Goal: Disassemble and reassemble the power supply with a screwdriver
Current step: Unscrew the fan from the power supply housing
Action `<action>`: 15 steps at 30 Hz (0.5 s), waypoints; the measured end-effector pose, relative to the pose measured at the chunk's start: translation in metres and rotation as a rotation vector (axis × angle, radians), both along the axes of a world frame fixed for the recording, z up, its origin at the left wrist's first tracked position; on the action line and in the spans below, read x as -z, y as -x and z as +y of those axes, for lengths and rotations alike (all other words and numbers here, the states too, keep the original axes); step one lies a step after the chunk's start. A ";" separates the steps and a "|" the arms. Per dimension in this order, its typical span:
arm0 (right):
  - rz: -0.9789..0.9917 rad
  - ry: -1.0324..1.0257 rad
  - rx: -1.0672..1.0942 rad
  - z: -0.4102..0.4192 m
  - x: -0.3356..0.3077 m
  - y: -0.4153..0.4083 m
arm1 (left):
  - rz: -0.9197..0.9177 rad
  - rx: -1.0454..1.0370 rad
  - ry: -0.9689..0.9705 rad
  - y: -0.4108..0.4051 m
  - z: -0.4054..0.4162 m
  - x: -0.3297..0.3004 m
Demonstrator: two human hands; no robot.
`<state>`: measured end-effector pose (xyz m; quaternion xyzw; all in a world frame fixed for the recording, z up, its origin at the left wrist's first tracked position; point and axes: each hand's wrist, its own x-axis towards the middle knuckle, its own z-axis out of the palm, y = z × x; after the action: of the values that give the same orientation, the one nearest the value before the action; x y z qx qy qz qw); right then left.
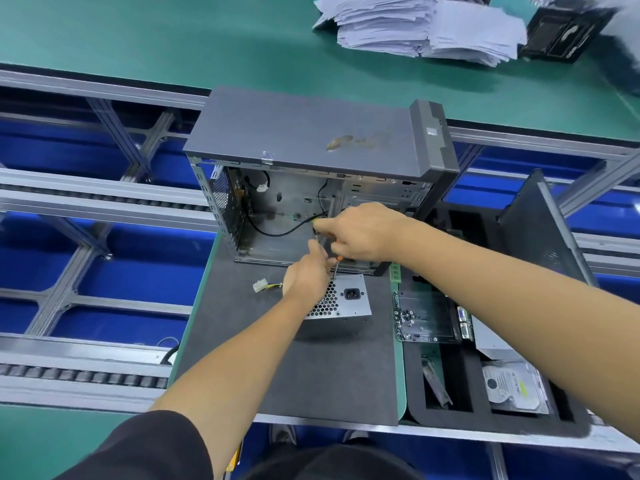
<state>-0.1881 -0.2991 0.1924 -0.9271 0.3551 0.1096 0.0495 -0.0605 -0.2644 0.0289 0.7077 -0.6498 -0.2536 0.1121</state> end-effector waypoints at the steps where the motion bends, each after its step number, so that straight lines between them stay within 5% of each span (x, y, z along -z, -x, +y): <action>1: -0.043 -0.073 -0.001 0.000 -0.001 0.000 | 0.001 0.000 -0.018 0.000 0.000 -0.001; 4: -0.133 -0.244 -0.114 0.001 -0.007 -0.001 | -0.011 0.000 -0.059 0.000 -0.003 -0.005; 10: 0.053 0.020 -0.045 -0.006 -0.004 0.000 | 0.018 -0.009 -0.013 0.000 0.000 -0.003; 15: -0.146 -0.302 -0.082 -0.005 -0.009 0.002 | 0.017 -0.014 -0.016 0.001 0.002 -0.007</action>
<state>-0.1904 -0.3044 0.2012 -0.9283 0.2919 0.0962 0.2093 -0.0612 -0.2622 0.0358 0.7108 -0.6420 -0.2642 0.1137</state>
